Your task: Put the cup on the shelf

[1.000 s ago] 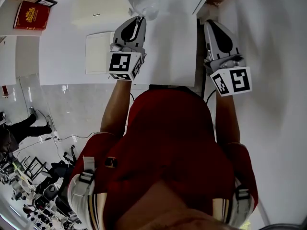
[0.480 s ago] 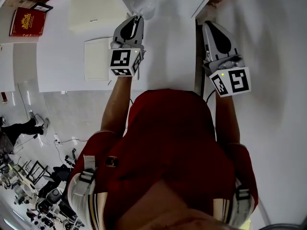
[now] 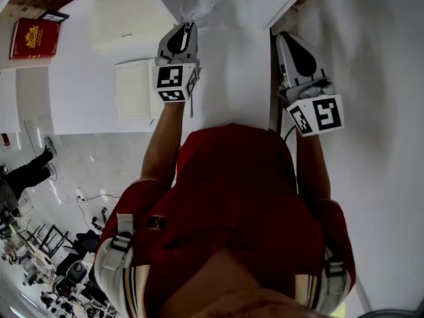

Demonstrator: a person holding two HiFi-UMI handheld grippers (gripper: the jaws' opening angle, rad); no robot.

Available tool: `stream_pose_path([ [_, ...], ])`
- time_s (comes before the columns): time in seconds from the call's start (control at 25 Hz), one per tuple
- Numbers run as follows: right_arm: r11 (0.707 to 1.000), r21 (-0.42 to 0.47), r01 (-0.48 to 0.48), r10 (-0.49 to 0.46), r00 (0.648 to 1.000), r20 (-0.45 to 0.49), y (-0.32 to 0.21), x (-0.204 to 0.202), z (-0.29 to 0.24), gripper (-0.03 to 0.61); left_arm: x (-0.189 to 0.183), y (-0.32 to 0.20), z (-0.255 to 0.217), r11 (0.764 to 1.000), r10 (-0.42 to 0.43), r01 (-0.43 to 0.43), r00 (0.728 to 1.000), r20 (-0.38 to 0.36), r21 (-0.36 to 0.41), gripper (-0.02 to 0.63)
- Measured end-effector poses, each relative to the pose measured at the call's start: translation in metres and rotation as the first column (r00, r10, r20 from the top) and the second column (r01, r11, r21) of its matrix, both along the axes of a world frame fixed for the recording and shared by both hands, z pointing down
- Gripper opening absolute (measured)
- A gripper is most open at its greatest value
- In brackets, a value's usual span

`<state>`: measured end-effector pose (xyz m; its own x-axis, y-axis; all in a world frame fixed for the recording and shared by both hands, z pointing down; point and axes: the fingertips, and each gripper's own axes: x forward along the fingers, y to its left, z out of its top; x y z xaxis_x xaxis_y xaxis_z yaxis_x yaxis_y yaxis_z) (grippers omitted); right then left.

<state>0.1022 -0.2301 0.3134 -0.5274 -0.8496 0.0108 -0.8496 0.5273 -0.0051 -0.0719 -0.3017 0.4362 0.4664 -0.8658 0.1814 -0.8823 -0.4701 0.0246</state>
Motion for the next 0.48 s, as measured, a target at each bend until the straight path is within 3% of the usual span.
stream_pose_path([
  [0.48,0.999,-0.034,0.006,-0.007,1.0,-0.01,-0.018,0.0,0.012,-0.003,-0.002,-0.027,0.024,0.999,-0.033,0.033,0.999,0.01,-0.031,0.041],
])
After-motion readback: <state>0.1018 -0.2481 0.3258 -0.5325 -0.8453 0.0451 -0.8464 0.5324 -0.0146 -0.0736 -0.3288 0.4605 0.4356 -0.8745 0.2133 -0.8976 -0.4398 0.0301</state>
